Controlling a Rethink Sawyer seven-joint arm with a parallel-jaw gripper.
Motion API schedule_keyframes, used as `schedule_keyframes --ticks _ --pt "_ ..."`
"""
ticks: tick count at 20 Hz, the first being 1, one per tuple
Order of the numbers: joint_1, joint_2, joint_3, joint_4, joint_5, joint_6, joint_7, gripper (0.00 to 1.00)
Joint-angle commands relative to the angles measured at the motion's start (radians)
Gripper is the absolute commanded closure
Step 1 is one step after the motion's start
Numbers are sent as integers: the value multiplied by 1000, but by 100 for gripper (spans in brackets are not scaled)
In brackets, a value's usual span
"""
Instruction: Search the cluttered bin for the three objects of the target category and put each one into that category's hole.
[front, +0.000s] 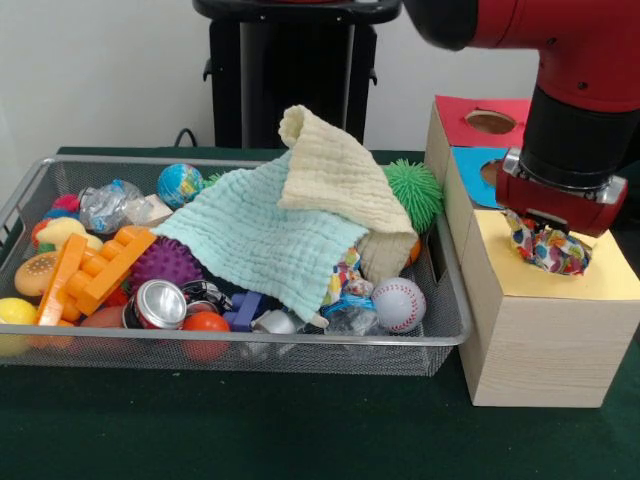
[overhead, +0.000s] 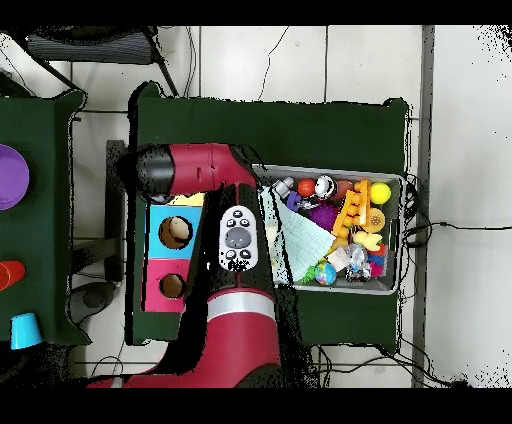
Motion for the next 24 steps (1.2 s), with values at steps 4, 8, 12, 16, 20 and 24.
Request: schedule_keyframes --ticks 4,8,12,16,20,24 --pt "-75 145 179 92 -10 183 -159 100" --pt "-92 169 204 99 -11 202 -156 100" --pt "-107 188 227 103 -13 203 -157 100" --pt "-106 200 230 98 -33 213 -162 100" --pt "-103 191 220 123 -53 132 -141 100" --pt "-92 110 196 167 -71 75 -117 100"
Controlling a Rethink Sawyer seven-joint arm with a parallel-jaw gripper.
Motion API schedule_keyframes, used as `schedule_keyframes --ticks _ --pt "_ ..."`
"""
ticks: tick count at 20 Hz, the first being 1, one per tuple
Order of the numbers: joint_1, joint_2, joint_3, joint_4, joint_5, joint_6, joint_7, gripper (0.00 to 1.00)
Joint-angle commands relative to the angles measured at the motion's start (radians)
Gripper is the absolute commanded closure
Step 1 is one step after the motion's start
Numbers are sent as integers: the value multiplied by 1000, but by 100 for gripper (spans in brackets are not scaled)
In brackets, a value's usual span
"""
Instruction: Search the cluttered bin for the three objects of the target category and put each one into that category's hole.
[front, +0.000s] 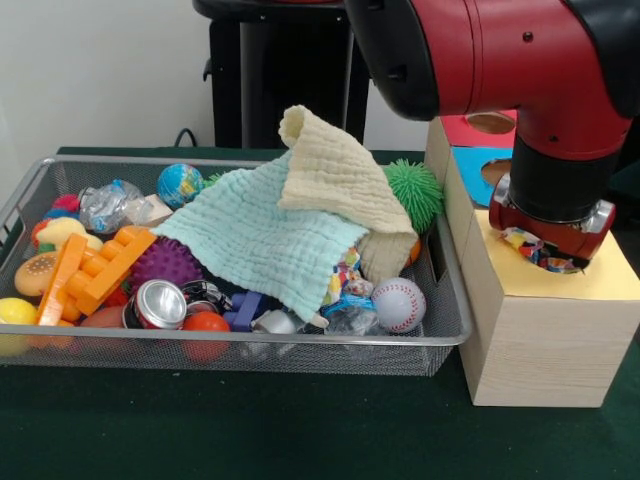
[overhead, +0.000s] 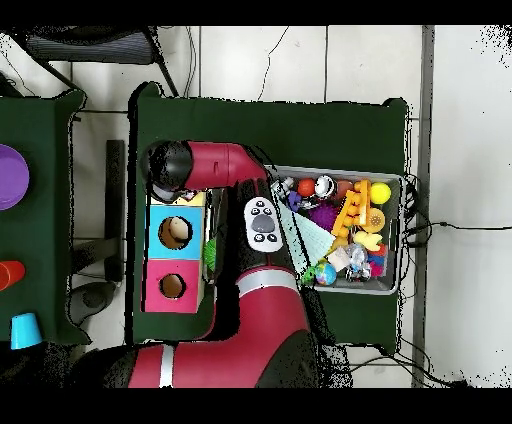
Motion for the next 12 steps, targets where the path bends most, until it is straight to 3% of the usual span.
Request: schedule_keyframes --ticks 1,7,12 --pt "-8 28 71 189 -72 0 -123 100" --pt "-6 -129 51 236 -73 17 -111 100" --pt "-11 -163 49 269 -79 -4 -105 100"
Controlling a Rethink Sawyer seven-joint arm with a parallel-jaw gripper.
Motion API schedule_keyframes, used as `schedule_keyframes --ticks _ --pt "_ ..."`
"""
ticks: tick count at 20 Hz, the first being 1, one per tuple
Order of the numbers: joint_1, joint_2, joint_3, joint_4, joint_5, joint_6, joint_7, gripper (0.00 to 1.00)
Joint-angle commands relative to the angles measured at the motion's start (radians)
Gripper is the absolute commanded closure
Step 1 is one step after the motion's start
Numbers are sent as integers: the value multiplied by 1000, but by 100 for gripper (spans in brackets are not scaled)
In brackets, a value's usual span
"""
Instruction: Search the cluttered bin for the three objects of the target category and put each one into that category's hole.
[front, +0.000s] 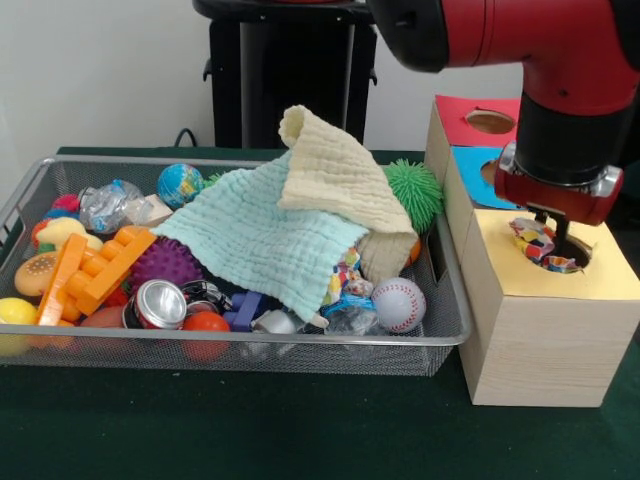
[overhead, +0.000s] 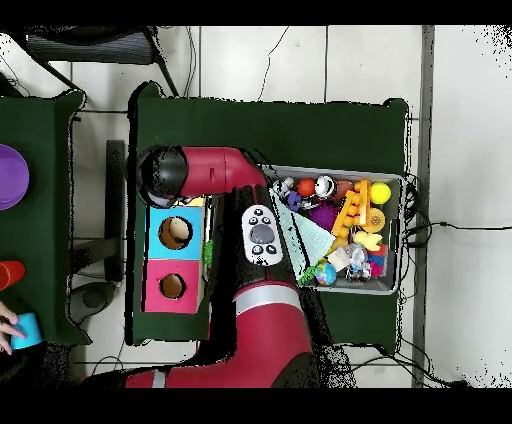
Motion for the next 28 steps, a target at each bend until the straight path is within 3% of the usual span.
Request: schedule_keyframes --ticks 1,11,16,21,26,28 --pt "-12 -67 49 182 -57 39 -105 100" --pt "-26 -39 52 104 -82 130 -141 100" --pt "-33 -43 49 78 -94 115 -139 100" --pt "-53 -98 49 100 -82 178 -153 100" --pt "-68 -193 72 161 -32 317 -151 100" --pt "-75 -207 83 160 -29 303 -154 100"
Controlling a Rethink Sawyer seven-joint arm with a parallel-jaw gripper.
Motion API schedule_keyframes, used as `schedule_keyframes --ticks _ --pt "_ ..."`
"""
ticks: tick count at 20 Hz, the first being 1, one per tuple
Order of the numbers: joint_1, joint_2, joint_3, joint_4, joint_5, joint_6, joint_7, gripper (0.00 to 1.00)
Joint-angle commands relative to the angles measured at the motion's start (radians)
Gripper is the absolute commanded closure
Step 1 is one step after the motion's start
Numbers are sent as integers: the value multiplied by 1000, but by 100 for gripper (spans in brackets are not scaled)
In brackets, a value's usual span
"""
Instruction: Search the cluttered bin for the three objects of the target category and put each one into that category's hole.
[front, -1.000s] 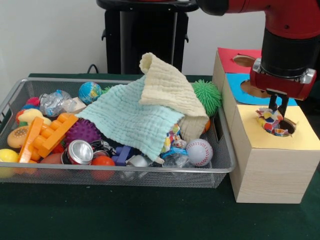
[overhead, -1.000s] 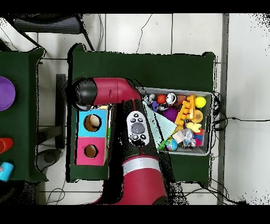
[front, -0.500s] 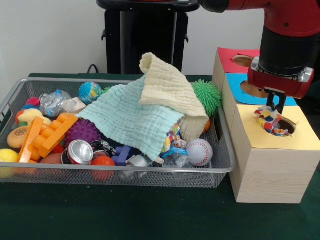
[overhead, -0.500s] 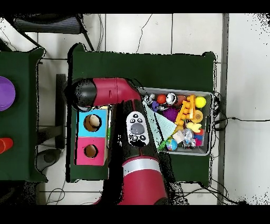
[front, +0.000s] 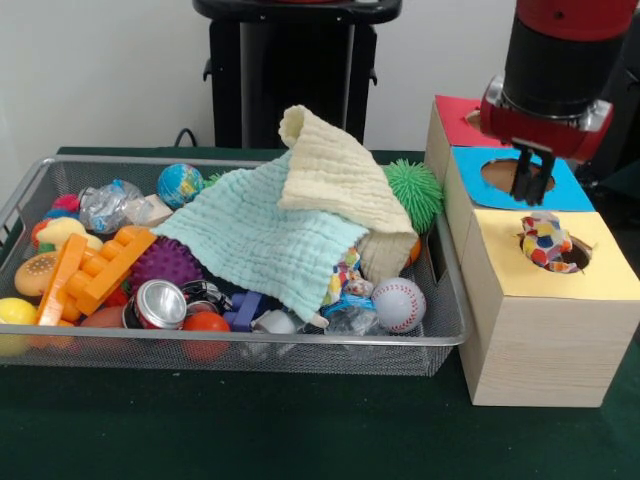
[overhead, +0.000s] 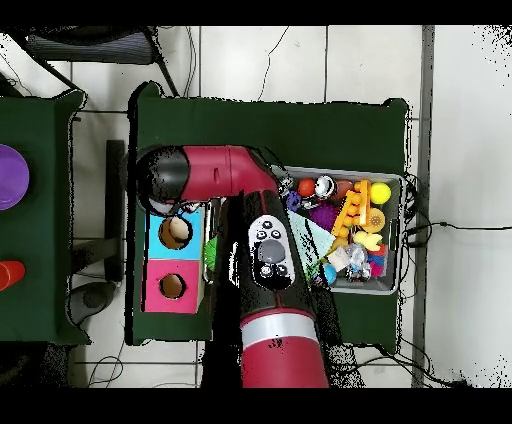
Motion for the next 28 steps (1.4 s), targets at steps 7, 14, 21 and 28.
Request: schedule_keyframes --ticks 7,14,21,28 --pt "-72 -94 116 0 -9 286 -194 100" --pt "-89 -32 150 -6 -22 99 -168 100" --pt "-62 47 135 -69 -64 -35 -110 100" --pt "-33 44 94 -91 -96 -38 -79 100"
